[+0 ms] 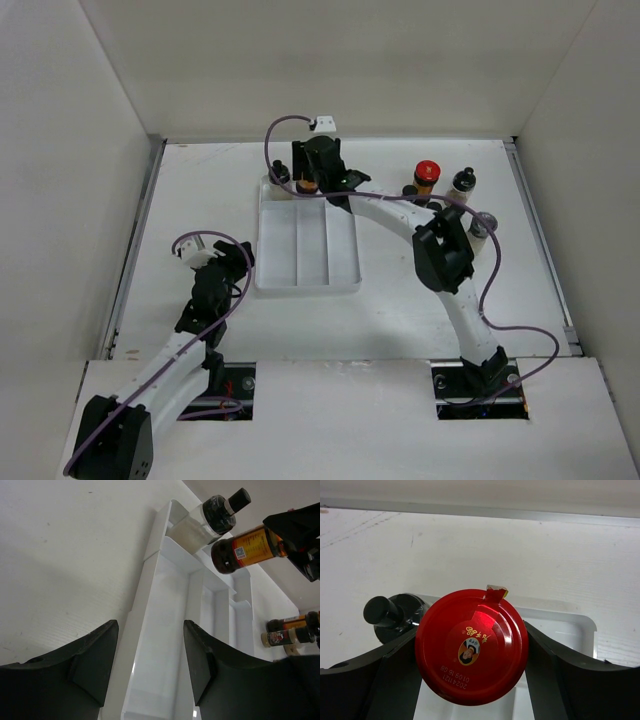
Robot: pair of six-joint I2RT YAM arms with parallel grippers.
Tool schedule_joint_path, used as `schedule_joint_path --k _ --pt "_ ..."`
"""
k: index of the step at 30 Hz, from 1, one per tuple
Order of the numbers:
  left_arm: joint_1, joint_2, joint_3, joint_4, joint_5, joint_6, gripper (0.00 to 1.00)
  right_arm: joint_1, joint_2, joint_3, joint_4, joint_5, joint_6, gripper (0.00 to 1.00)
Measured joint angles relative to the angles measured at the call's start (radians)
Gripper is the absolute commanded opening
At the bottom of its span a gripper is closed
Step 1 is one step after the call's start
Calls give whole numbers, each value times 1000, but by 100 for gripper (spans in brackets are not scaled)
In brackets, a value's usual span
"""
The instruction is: Organize the condiment bottles
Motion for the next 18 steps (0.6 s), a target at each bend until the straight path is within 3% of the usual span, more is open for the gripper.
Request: schedule_joint_path --k 7,9,13,18 --pt "0 6 0 6 3 -2 53 0 53 13 -33 5 -4 58" --pt "0 8 0 6 4 -2 53 0 61 13 -37 10 -8 64" --pt "0 7 0 6 8 -3 53 0 63 13 -34 16 -9 88" --pt "2 0 0 6 11 -3 53 0 60 10 13 19 -1 98"
